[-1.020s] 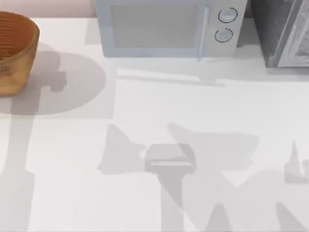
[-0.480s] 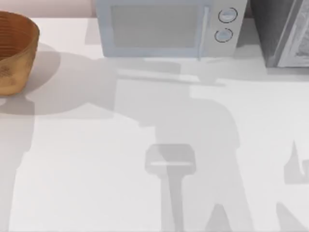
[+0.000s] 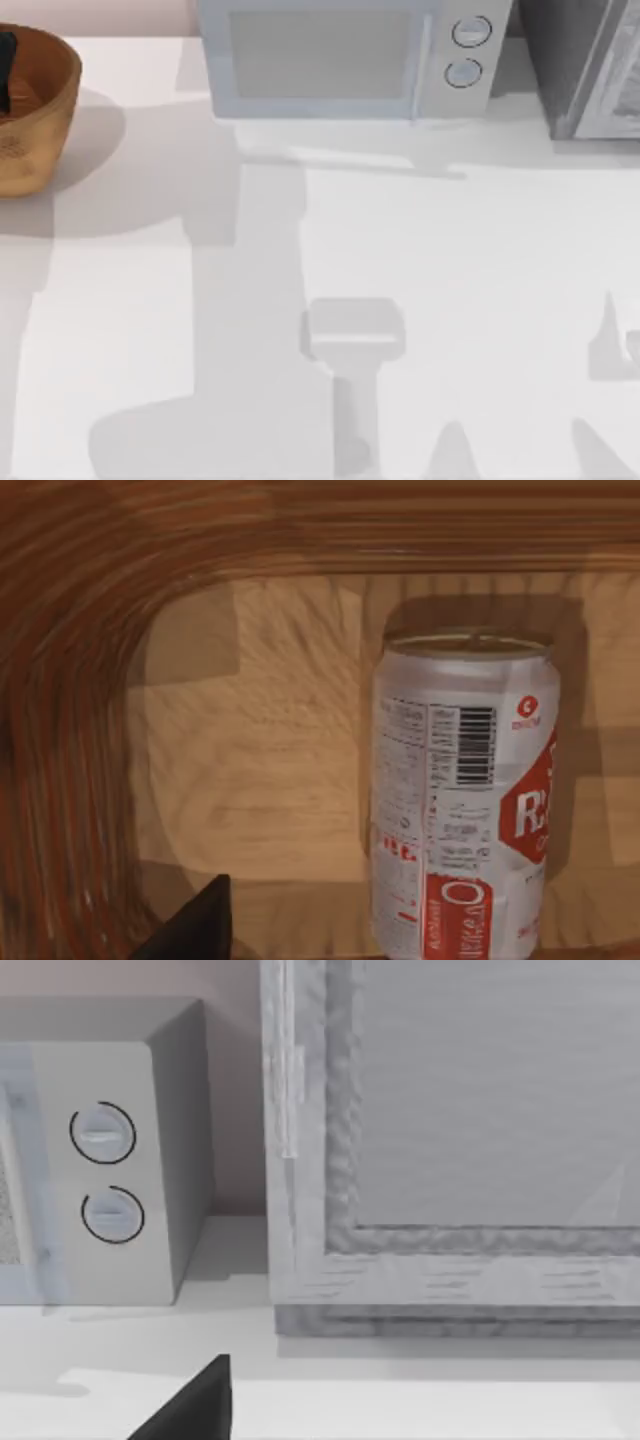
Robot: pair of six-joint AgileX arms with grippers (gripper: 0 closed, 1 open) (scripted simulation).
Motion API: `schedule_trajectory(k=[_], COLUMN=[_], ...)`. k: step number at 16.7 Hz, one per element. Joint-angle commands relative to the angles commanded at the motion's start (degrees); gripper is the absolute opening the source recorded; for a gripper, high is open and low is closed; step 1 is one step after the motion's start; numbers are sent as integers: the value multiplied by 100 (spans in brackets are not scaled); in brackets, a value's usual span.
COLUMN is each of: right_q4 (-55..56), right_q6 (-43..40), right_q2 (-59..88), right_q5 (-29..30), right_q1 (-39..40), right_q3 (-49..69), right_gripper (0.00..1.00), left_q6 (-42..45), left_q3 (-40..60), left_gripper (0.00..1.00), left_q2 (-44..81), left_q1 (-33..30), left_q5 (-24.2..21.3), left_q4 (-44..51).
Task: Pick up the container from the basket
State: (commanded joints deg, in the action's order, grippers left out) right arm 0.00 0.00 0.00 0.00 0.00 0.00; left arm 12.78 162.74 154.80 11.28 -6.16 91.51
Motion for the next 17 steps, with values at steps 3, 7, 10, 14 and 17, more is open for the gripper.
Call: schedule_trajectory(k=[3, 7, 10, 14, 17], right_q4=[0, 0, 0, 0, 0], right_q6=[0, 0, 0, 0, 0], right_q2=[0, 0, 0, 0, 0], right_q5=[0, 0, 0, 0, 0], right_q1=[0, 0, 0, 0, 0], right_q3=[0, 0, 0, 0, 0], right_gripper=[100, 100, 100, 100, 100], left_q6=[33, 34, 19, -7, -17], left_q3=[349, 359, 256, -647, -1634], left_gripper=[100, 100, 100, 100, 100], left_q2=[343, 353, 335, 100, -133], left_q1=[21, 22, -7, -14, -29], left_q5=[-20, -20, -17, -14, -9], left_q4=[173, 178, 87, -586, -1279])
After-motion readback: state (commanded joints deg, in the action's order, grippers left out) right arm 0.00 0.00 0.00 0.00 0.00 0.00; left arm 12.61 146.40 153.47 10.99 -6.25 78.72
